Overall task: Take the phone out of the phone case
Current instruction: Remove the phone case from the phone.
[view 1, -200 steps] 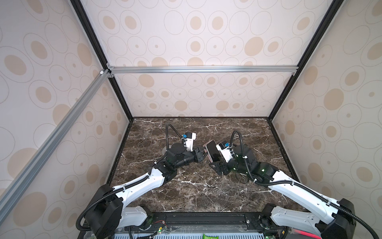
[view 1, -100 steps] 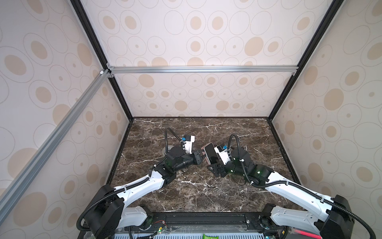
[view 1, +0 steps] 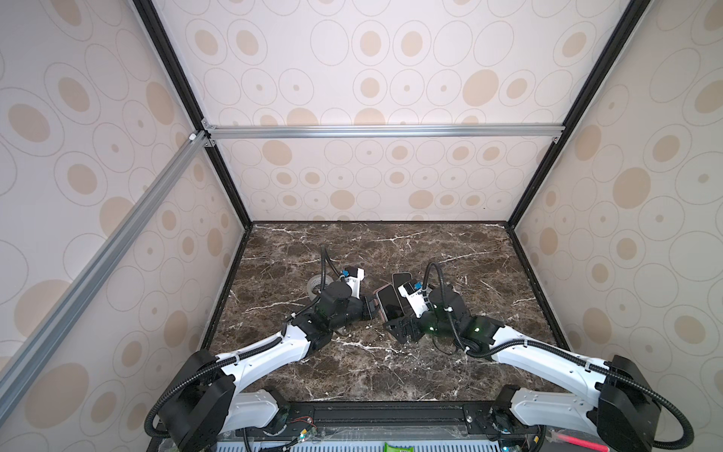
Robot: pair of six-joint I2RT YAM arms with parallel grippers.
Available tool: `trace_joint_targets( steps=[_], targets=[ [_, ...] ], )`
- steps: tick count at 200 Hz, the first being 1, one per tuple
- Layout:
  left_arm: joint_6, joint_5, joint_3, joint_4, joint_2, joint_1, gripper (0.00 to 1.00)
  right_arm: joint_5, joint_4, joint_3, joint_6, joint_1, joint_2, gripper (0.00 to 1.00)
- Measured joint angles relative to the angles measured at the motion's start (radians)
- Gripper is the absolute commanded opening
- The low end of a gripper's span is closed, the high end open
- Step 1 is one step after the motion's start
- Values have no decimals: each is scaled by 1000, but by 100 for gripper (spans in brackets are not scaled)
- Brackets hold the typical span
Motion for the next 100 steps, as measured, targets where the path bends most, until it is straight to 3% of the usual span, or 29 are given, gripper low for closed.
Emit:
trace_joint_targets(
  steps=[33, 64, 100],
  targets=[
    [3, -30, -12, -52, 2, 6, 0, -2, 38, 0, 0, 3, -1, 100],
    [3, -61, -12, -103, 7, 6, 0, 103, 19, 12, 0, 44, 0, 100],
    [3, -83, -12, -128, 10, 7, 0, 163, 52, 36, 28, 80, 64, 93]
  ],
)
